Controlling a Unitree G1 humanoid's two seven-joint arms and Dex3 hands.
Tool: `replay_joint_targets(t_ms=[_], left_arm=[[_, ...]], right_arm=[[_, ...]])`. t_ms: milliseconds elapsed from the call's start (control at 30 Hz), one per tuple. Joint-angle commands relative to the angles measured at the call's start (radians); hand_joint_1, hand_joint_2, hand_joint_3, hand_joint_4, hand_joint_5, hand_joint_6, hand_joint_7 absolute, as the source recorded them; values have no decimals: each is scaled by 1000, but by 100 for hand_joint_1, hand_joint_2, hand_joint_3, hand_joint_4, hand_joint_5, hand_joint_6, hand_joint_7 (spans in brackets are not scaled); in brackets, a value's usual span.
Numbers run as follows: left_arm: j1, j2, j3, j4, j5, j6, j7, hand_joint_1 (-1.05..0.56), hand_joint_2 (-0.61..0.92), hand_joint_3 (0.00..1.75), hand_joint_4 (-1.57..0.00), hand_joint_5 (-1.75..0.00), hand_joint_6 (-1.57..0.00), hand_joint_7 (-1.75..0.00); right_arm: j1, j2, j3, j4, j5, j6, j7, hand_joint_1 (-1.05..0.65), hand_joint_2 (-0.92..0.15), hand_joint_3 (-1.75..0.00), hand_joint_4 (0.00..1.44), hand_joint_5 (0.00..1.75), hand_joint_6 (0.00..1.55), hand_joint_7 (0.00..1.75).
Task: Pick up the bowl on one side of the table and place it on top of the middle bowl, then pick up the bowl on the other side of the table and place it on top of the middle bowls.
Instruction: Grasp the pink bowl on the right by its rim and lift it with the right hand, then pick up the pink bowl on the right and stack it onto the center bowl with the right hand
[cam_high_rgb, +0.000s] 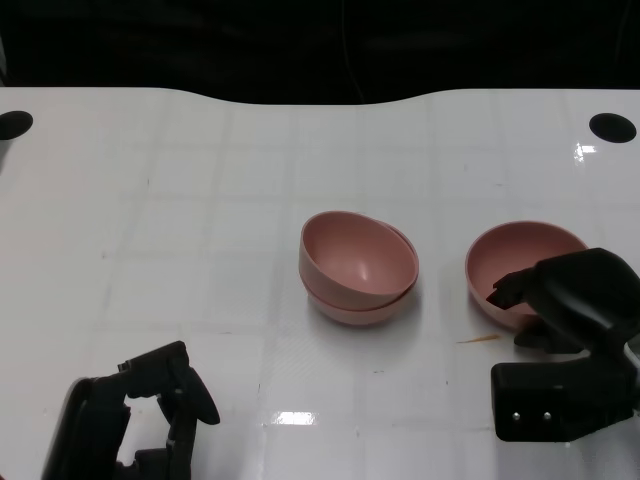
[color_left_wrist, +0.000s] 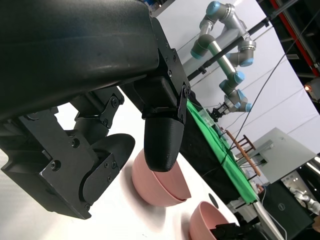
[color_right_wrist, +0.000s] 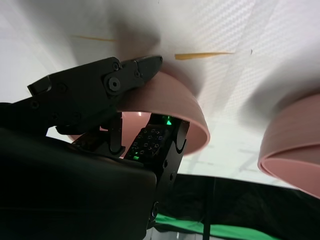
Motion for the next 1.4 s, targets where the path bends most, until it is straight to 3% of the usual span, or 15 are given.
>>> replay_joint_targets(t_ms=[33,167,233,300,400,433,467,500,667,800,867,1033,1167,1400], left_arm=[[-1,10,10,5,-4,0,-10,2,32,154,-88,-175,-82,-153],[-1,9,10,5,-4,0,-11,2,32,153,-88,-175,-82,-153],[-2,9,10,4,-2,-1,-10,3,32,153,-88,-175,-82,-153],[0,8,11,1,-2,2,-10,3,32,153,-87,-175,-82,-153],[2,7,11,-1,-4,0,-12,3,32,153,-88,-175,-82,-153],[2,7,12,0,-3,-2,-11,4,32,153,-88,-175,-82,-153],[2,8,11,0,-1,-3,-11,4,32,153,-87,-175,-82,-153],[2,9,11,1,0,-3,-12,4,32,153,-87,-175,-82,-153],[-1,8,10,5,-5,-5,-14,3,32,153,-87,-175,-81,-153],[-1,7,8,5,-5,-4,-15,3,32,153,-87,-175,-81,-153],[0,6,7,5,-6,-5,-15,3,32,153,-87,-175,-81,-153],[0,5,5,3,-4,-2,-15,4,32,153,-86,-175,-81,-153],[0,5,5,3,-4,-1,-15,4,32,153,-87,-175,-81,-153],[4,0,4,-6,8,3,-9,4,33,152,-87,-175,-80,-153]], right_arm=[[-19,-28,0,33,13,-13,-14,-13,-92,-10,83,174,96,100],[-24,-29,4,43,16,-19,-21,-13,-92,-10,82,175,93,105],[-43,-31,6,62,-3,-25,-78,-8,-88,-8,84,175,89,114],[-58,-33,6,71,-17,-28,-129,-6,-87,-7,86,175,89,108],[-72,-35,-5,65,-11,-50,-185,-5,-85,-10,88,175,80,137],[-76,-36,-8,58,-7,-53,-192,-7,-83,-19,90,175,78,145],[-81,-37,-12,50,-5,-54,-201,-8,-70,-46,91,175,78,146],[-85,-38,-13,46,-5,-54,-207,-9,-64,-59,92,175,83,133],[-95,-31,-37,-14,19,-57,-216,-10,-50,-73,94,175,94,116],[-100,-23,-53,-53,42,-76,-221,-8,-33,-102,97,175,84,148],[-102,-16,-63,-72,66,-88,-203,-8,-31,-112,97,175,82,155],[-119,-3,-61,-105,112,-123,-161,-8,-29,-128,99,175,87,151],[-128,9,-63,-118,142,-141,-117,-8,-28,-130,99,175,93,131],[-194,82,-27,-71,172,-200,-42,-9,-31,-135,99,175,87,150]])
